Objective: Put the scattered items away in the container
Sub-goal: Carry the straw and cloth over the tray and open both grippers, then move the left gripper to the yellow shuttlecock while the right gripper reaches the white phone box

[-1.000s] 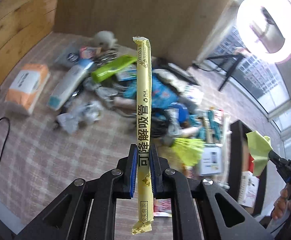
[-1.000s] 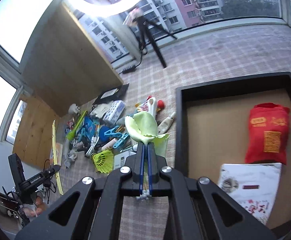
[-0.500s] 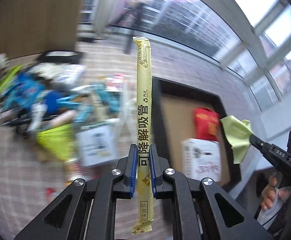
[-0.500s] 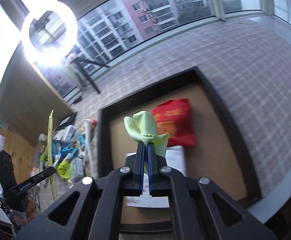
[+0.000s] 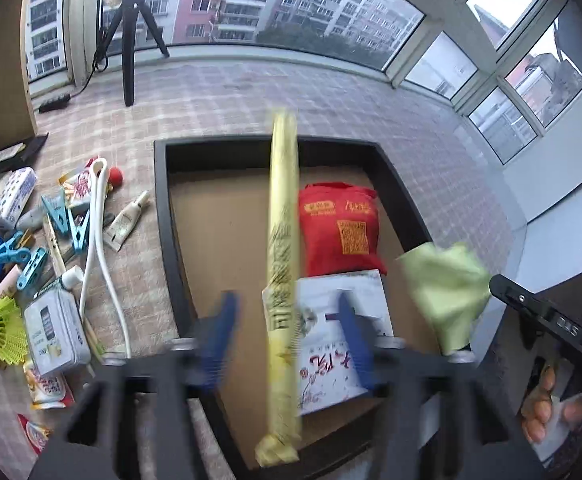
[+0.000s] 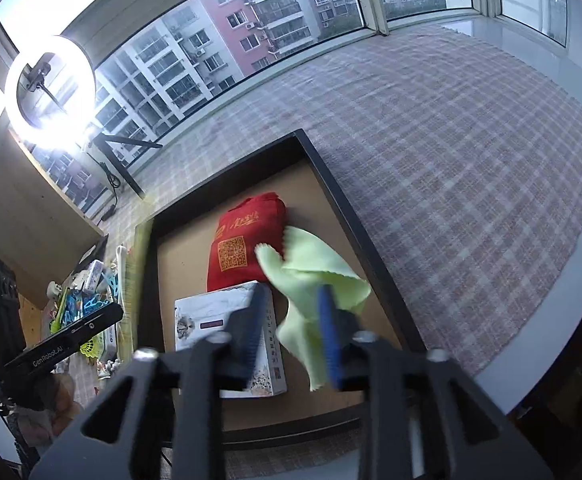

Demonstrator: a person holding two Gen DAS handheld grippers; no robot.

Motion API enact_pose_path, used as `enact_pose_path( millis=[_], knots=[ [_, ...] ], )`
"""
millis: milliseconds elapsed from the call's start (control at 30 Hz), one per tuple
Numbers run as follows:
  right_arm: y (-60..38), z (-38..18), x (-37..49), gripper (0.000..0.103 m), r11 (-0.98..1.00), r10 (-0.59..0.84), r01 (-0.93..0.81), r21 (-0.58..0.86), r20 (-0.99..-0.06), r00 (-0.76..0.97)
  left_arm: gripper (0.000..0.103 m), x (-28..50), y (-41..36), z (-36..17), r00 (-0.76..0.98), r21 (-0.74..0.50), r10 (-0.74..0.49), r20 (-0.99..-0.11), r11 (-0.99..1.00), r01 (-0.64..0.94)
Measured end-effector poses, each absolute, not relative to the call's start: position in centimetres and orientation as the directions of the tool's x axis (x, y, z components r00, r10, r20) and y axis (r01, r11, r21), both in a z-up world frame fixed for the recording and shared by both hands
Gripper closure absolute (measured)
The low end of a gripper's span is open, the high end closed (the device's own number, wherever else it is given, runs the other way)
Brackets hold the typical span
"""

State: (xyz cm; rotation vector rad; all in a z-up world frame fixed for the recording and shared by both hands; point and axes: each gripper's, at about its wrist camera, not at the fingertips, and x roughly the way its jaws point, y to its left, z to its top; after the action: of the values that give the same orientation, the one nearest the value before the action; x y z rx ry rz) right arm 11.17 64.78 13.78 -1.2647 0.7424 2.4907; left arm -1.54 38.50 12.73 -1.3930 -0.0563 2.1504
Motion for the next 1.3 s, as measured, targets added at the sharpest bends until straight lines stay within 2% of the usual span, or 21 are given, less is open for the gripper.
enact_pose_path(
  millis=[33, 67, 433, 733, 867, 1033, 1200, 1300],
  knots=[
    [64.6, 14.0, 11.3, 0.056, -0.844, 0.005, -0.431, 0.318, -0.8, -0.6, 0.047, -1.5, 38.6, 12.8, -0.306, -0.318, 0.472, -0.827, -0.841, -0.437],
    [64.4, 14.1, 11.3, 0.054, -0.852, 0.015, -0.424, 0.306, -0.796, -0.605, 0.048, -1.4, 38.5, 12.7, -0.303, -0.32, 0.472, -0.828, -0.841, -0.437],
    [60.4, 14.9, 8.8, 0.04, -0.925, 0.057, -0.329, 0.193, -0.783, -0.62, 0.049, -1.7, 33.6, 12.1, -0.346, -0.309, 0.424, -0.837, -0.888, -0.341],
    [52.3, 14.7, 3.9, 0.04, -0.972, -0.127, -0.081, 0.219, -0.786, -0.605, 0.05, -2.7, 23.4, 11.3, -0.435, -0.254, 0.284, -0.855, -0.959, -0.127],
    [47.2, 14.5, 1.4, 0.04, -0.973, -0.213, 0.05, 0.225, -0.796, -0.566, 0.053, -2.7, 19.5, 10.0, -0.442, -0.231, 0.221, -0.869, -0.972, -0.032],
    [41.2, 13.7, -1.5, 0.04, -0.958, -0.284, 0.177, 0.225, -0.822, -0.493, 0.055, -2.6, 17.3, 8.5, -0.438, -0.21, 0.183, -0.88, -0.978, 0.013],
    [36.8, 11.8, -4.1, 0.04, -0.938, -0.338, 0.211, 0.275, -0.861, -0.38, 0.058, -3.1, 16.2, 7.2, -0.428, -0.201, 0.166, -0.889, -0.979, 0.036],
    [35.1, 11.0, -4.3, 0.04, -0.936, -0.331, 0.238, 0.258, -0.873, -0.358, 0.058, -3.6, 15.7, 6.7, -0.43, -0.193, 0.156, -0.889, -0.98, 0.045]
  ],
)
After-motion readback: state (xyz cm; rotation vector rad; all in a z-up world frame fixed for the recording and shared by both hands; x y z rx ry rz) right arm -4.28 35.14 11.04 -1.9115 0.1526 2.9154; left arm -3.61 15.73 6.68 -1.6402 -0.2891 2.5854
